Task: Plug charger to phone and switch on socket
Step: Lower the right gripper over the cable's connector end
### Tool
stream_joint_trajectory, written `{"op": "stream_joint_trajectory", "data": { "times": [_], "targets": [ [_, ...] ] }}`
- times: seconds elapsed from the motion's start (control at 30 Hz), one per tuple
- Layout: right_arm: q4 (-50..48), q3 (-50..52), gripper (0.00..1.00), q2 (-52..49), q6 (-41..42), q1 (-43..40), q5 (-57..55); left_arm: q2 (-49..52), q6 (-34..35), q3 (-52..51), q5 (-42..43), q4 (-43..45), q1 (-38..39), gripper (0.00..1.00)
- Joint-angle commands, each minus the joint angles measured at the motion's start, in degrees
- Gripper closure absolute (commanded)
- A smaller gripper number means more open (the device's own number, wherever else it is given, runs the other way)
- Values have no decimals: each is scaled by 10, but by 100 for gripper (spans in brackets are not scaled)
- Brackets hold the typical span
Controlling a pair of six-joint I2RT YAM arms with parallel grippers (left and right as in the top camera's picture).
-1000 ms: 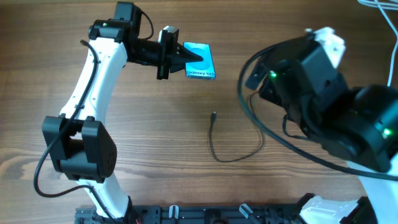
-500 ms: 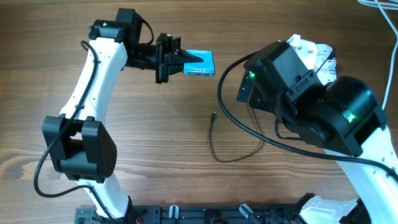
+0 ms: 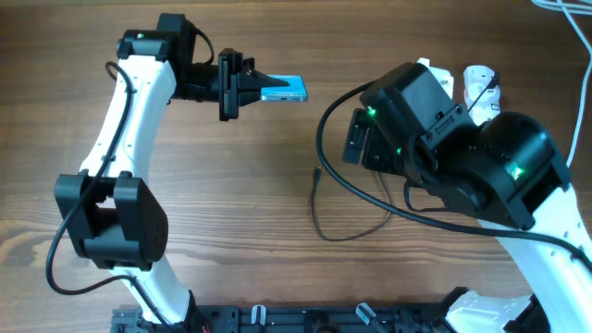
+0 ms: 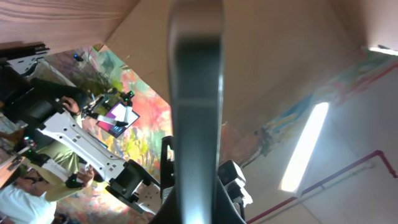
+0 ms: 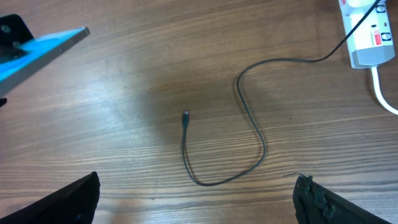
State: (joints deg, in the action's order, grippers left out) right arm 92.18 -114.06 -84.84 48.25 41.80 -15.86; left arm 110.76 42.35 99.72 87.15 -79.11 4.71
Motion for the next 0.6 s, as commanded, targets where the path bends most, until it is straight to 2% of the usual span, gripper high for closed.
{"op": "stream_joint_trajectory", "data": {
  "times": [0.0, 0.23, 0.57],
  "targets": [
    [-2, 3, 0, -22, -33, 0, 21, -16, 3, 2, 32, 0, -4, 96],
    [-2, 4, 0, -70, -52, 0, 59, -16, 3, 2, 32, 0, -4, 96],
    [-6, 5, 0, -97, -48, -7, 29, -16, 3, 2, 32, 0, -5, 96]
  ]
}}
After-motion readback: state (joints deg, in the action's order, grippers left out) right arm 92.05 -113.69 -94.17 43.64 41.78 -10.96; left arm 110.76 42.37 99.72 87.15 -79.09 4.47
